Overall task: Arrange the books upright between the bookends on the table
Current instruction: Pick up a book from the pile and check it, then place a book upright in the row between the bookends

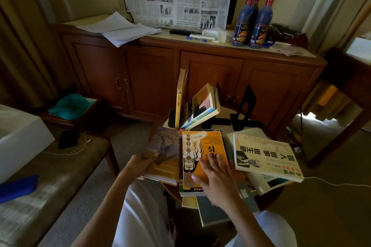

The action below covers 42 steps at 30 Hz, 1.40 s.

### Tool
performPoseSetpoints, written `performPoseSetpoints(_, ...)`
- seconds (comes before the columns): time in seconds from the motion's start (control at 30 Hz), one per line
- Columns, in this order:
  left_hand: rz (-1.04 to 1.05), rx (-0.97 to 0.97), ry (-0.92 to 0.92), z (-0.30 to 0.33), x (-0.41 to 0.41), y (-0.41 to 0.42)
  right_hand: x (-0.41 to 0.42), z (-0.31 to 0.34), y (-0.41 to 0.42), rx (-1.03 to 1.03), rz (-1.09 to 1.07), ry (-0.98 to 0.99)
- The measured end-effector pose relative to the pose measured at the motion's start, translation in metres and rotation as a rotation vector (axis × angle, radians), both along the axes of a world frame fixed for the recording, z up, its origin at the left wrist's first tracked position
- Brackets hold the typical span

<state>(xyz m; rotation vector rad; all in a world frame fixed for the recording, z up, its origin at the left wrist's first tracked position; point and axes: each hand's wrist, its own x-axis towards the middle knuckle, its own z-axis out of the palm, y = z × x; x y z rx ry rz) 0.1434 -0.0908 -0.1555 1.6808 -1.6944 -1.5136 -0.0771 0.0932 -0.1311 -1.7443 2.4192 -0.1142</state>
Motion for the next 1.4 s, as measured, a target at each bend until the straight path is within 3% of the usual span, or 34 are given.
performPoseSetpoints(0.13,0.165,-0.019,-0.005,0.019,0.007,-0.013,-0.001,0.005,-0.001,0.010,0.004,-0.043)
performPoseSetpoints(0.3,0.181,-0.137,-0.109,0.079,0.013,-0.014,0.003,0.013,-0.006,0.011,-0.005,-0.103)
performPoseSetpoints(0.47,0.159,-0.178,-0.013,0.130,0.024,0.005,0.020,0.027,-0.017,-0.430,0.171,-0.222)
performPoseSetpoints(0.63,0.031,-0.231,0.046,0.186,0.015,0.025,0.042,0.057,-0.042,-0.631,0.423,-0.059)
performPoseSetpoints(0.87,-0.170,-0.387,0.022,0.256,-0.014,0.051,0.031,0.067,-0.061,-0.918,0.492,-0.137)
performPoseSetpoints(1.03,-0.288,-0.525,0.043,0.292,-0.050,0.061,0.017,0.090,-0.059,-1.186,0.390,-0.409)
performPoseSetpoints(1.13,-0.355,-0.537,0.268,0.306,-0.071,0.058,0.014,0.117,-0.050,-1.282,0.119,-0.633)
performPoseSetpoints(1.2,-0.369,-0.584,0.316,0.301,-0.089,0.042,0.009,0.135,-0.042,-1.305,-0.090,-0.831)
performPoseSetpoints(1.27,-0.367,-0.616,0.259,0.279,-0.114,0.015,-0.005,0.148,-0.036,-1.338,-0.224,-0.987)
performPoseSetpoints(1.4,-0.453,-0.737,-0.039,0.208,-0.178,-0.040,-0.040,0.153,-0.030,-1.411,-0.255,-0.985)
